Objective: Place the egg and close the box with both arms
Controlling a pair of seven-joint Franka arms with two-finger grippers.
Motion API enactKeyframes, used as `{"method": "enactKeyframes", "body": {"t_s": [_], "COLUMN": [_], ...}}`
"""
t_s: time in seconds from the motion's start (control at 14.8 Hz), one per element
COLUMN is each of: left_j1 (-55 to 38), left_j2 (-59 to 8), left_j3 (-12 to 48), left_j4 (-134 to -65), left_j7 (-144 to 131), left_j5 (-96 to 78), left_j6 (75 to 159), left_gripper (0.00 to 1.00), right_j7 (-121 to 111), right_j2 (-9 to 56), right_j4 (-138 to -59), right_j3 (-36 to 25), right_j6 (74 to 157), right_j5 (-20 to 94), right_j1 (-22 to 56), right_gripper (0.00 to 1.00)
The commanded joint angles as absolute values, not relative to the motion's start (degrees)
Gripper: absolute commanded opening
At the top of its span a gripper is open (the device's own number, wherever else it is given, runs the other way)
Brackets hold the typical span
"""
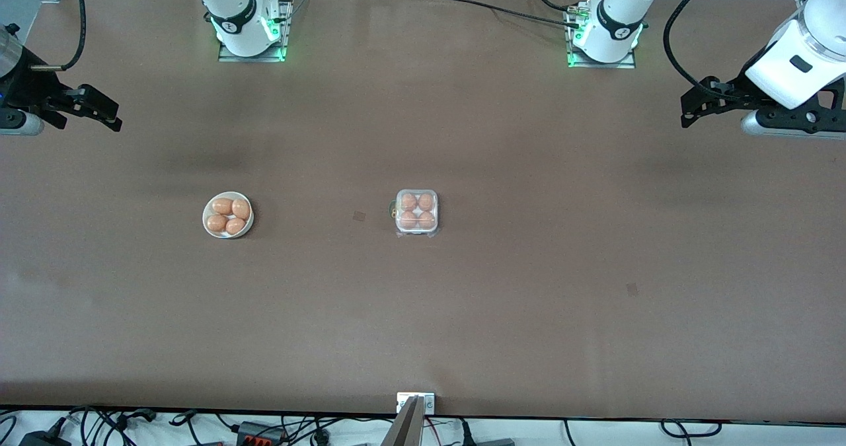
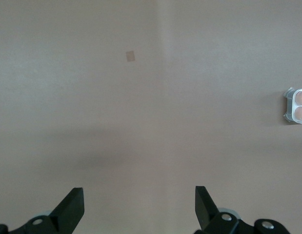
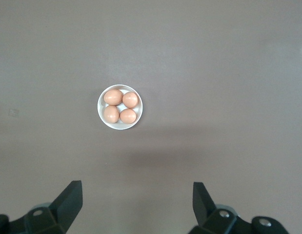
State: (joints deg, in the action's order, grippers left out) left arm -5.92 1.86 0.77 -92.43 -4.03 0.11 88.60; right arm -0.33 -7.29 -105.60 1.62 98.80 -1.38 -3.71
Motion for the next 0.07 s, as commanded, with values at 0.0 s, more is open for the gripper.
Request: {"method": "enactKeyframes", "body": {"t_s": [0.0], "left_j1": [-6.2], "left_j2": [1.0], "left_j3": [0.9], "left_j4": [-90.5], "left_j7": [-3.7], "left_j5": [1.4], "left_j6": [87.5], "left_gripper": [1.00], "right_j7": [-0.8], "right_j2": [-8.0], "right_j4": [-105.7], "right_j3": [2.5], "right_j6": [98.2], "right_j5": [-1.7], "right_j1": [-4.7], "right_gripper": [1.00]}}
